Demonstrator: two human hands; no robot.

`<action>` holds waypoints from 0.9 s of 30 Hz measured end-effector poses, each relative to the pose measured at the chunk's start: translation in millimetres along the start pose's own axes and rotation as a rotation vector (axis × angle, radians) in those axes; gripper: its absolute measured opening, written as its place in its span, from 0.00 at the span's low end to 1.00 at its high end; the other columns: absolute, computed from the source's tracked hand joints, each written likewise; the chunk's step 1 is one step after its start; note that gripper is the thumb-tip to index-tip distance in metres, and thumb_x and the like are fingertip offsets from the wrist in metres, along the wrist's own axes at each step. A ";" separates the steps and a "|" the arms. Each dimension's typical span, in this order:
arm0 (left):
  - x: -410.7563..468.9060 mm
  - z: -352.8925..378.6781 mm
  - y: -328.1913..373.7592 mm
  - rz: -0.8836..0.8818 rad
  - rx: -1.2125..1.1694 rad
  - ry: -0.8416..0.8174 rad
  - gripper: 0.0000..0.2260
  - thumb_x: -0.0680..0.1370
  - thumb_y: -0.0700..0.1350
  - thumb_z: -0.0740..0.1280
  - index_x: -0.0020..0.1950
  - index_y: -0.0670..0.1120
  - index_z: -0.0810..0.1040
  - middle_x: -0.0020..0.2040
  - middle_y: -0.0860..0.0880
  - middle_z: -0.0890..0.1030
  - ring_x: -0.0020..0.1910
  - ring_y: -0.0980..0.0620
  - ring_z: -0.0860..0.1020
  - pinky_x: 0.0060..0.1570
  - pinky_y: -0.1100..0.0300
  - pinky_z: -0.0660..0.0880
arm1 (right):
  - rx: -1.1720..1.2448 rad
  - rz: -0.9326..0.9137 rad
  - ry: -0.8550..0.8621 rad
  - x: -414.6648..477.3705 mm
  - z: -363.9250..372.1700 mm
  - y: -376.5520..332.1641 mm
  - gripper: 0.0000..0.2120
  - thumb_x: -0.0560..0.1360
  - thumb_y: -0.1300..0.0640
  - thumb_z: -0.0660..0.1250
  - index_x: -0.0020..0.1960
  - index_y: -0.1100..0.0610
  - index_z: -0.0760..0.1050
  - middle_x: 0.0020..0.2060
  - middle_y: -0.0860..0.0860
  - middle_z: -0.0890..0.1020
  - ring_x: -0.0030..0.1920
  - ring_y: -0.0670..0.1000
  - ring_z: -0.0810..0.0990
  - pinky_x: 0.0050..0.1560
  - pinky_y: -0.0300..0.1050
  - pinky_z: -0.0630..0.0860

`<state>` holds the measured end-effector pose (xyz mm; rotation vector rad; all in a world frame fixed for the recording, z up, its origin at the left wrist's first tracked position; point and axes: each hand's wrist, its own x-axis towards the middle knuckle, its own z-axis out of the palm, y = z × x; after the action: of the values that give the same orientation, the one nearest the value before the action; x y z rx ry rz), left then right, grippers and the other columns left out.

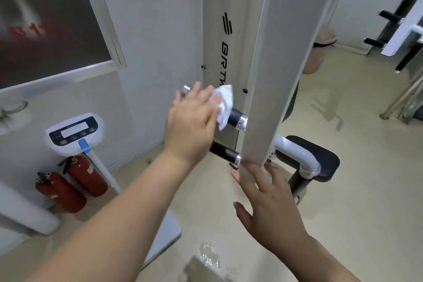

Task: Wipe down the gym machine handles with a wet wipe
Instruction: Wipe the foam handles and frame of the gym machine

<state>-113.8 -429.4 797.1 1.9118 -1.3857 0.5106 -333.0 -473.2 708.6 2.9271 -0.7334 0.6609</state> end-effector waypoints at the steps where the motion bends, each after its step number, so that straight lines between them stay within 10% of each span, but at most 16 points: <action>1: 6.6 -4.7 -1.2 -0.044 0.015 -0.026 0.14 0.82 0.46 0.60 0.62 0.46 0.82 0.64 0.46 0.81 0.70 0.41 0.74 0.71 0.38 0.61 | 0.016 -0.004 -0.009 -1.7 -1.0 1.5 0.31 0.69 0.46 0.74 0.71 0.50 0.73 0.70 0.49 0.70 0.61 0.68 0.74 0.60 0.61 0.76; 5: 5.4 -2.0 28.3 0.079 -0.031 -0.083 0.14 0.80 0.44 0.58 0.52 0.44 0.83 0.52 0.50 0.84 0.61 0.44 0.78 0.69 0.40 0.64 | 0.049 -0.025 -0.030 -6.9 -5.4 2.5 0.31 0.70 0.45 0.72 0.71 0.49 0.72 0.73 0.50 0.69 0.66 0.70 0.72 0.69 0.62 0.71; 9: -14.4 1.9 35.6 0.177 -0.031 -0.137 0.20 0.76 0.37 0.57 0.62 0.46 0.82 0.62 0.51 0.82 0.70 0.44 0.74 0.71 0.35 0.61 | 0.038 -0.069 -0.095 -17.7 -5.7 4.6 0.32 0.71 0.42 0.70 0.73 0.48 0.69 0.77 0.48 0.66 0.73 0.71 0.65 0.77 0.58 0.59; 22: -80.2 -34.5 3.1 0.169 0.086 -0.084 0.10 0.81 0.42 0.60 0.52 0.43 0.82 0.71 0.45 0.75 0.72 0.43 0.73 0.69 0.41 0.69 | 0.116 -0.059 -0.168 -45.4 -7.4 -20.9 0.32 0.72 0.42 0.69 0.74 0.48 0.69 0.82 0.47 0.56 0.79 0.67 0.60 0.72 0.60 0.70; 27: -122.2 -40.7 7.5 0.029 -0.062 -0.162 0.17 0.82 0.46 0.58 0.66 0.45 0.80 0.69 0.48 0.78 0.71 0.48 0.74 0.71 0.48 0.68 | 0.295 0.044 -0.119 -59.1 -21.7 -29.0 0.27 0.77 0.42 0.62 0.74 0.49 0.70 0.80 0.47 0.63 0.79 0.54 0.63 0.74 0.49 0.66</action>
<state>-159.6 -320.9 744.6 1.9199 -1.5159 0.3277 -375.2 -418.3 705.1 3.2522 -0.7730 0.6547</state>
